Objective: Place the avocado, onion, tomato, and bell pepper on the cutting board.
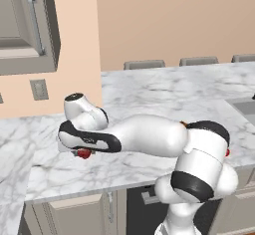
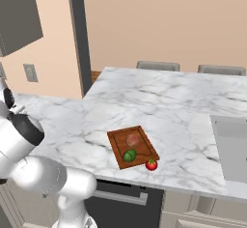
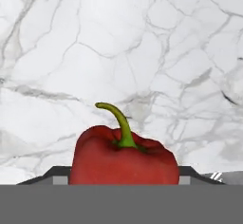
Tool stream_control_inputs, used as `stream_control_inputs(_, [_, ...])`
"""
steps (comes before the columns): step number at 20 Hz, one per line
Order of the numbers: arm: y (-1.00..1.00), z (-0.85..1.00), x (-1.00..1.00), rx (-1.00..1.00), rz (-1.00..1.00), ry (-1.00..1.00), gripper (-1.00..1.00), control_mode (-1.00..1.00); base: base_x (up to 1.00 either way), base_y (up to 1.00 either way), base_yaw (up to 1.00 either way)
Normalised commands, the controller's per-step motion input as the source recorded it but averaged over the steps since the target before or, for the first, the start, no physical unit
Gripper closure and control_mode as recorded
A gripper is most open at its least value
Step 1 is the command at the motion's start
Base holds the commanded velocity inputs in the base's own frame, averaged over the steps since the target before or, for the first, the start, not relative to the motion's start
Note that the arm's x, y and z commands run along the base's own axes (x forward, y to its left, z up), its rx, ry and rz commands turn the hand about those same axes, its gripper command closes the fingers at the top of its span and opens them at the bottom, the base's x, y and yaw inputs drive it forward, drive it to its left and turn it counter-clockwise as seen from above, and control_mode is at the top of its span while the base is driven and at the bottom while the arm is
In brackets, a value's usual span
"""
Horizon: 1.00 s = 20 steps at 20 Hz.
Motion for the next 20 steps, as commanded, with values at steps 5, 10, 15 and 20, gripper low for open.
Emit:
stream_control_inputs(5, [-0.9,0.73,-0.62,0.0,-0.19,-0.07,1.0,-1.0,0.0,0.0,0.0])
stream_control_inputs(10, [-1.0,0.62,-0.52,0.0,-0.15,-0.1,1.0,-1.0,0.0,0.0,0.0])
stream_control_inputs(15, [-0.87,0.29,-0.02,0.0,0.0,-0.1,1.0,-1.0,0.0,0.0,0.0])
stream_control_inputs(20, [-0.99,0.0,0.37,0.0,0.0,0.06,1.0,-1.0,0.0,0.0,0.0])
